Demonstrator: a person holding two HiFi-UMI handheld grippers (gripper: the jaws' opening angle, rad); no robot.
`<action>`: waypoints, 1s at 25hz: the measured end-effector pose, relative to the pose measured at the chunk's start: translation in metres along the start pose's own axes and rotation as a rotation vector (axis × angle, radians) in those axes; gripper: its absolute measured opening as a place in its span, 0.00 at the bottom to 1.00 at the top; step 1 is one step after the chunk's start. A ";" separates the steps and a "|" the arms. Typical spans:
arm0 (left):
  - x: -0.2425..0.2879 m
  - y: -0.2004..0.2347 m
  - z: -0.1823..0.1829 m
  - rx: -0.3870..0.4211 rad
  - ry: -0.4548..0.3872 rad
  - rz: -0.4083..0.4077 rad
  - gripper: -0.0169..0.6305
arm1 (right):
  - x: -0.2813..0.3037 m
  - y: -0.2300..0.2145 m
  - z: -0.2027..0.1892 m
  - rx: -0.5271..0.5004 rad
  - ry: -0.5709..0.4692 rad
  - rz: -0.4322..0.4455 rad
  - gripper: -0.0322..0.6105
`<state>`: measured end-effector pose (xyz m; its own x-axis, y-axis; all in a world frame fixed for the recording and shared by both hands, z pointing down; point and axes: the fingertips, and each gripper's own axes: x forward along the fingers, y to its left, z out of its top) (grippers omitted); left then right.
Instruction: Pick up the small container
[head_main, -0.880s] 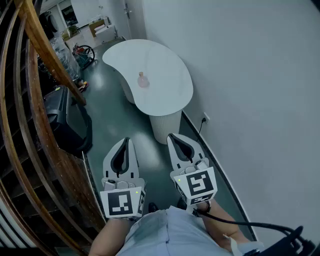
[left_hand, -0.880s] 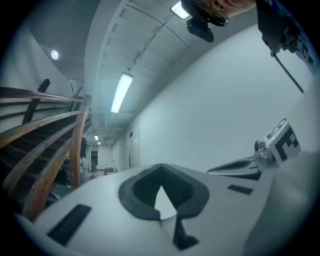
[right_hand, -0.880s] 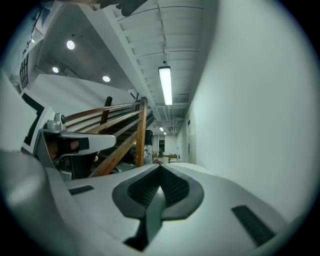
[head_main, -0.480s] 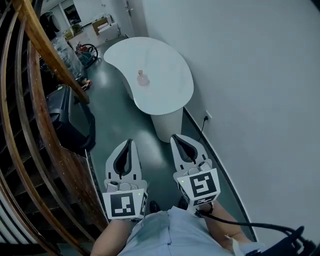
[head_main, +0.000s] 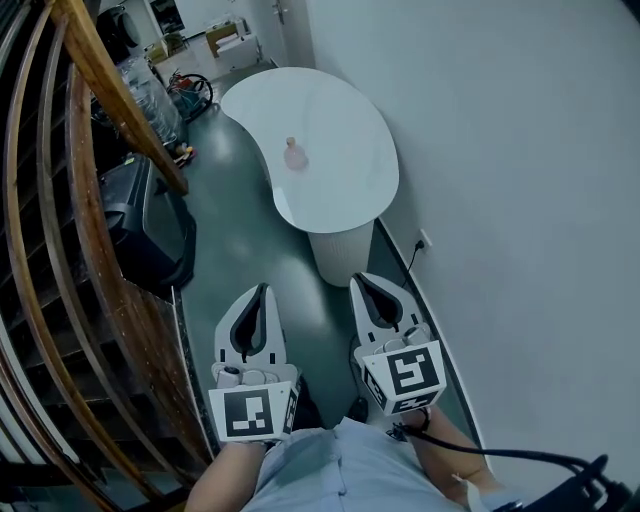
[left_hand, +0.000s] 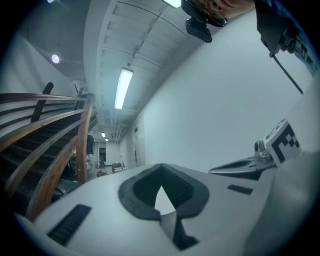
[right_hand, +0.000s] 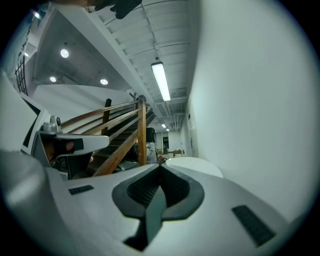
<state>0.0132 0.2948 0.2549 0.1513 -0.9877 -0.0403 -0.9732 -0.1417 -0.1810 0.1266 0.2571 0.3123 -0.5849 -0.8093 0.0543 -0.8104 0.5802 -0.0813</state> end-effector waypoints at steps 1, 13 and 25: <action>0.004 0.002 -0.003 -0.004 0.002 0.004 0.02 | 0.004 -0.001 -0.002 -0.002 0.003 0.002 0.05; 0.098 0.072 -0.035 -0.053 0.009 -0.006 0.02 | 0.122 -0.012 -0.008 0.000 0.050 0.001 0.05; 0.189 0.141 -0.029 -0.092 -0.042 -0.071 0.02 | 0.227 -0.030 0.029 -0.029 0.001 -0.099 0.05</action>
<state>-0.1010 0.0865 0.2504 0.2260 -0.9715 -0.0720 -0.9712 -0.2189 -0.0940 0.0192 0.0529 0.2987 -0.5020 -0.8626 0.0618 -0.8648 0.4999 -0.0469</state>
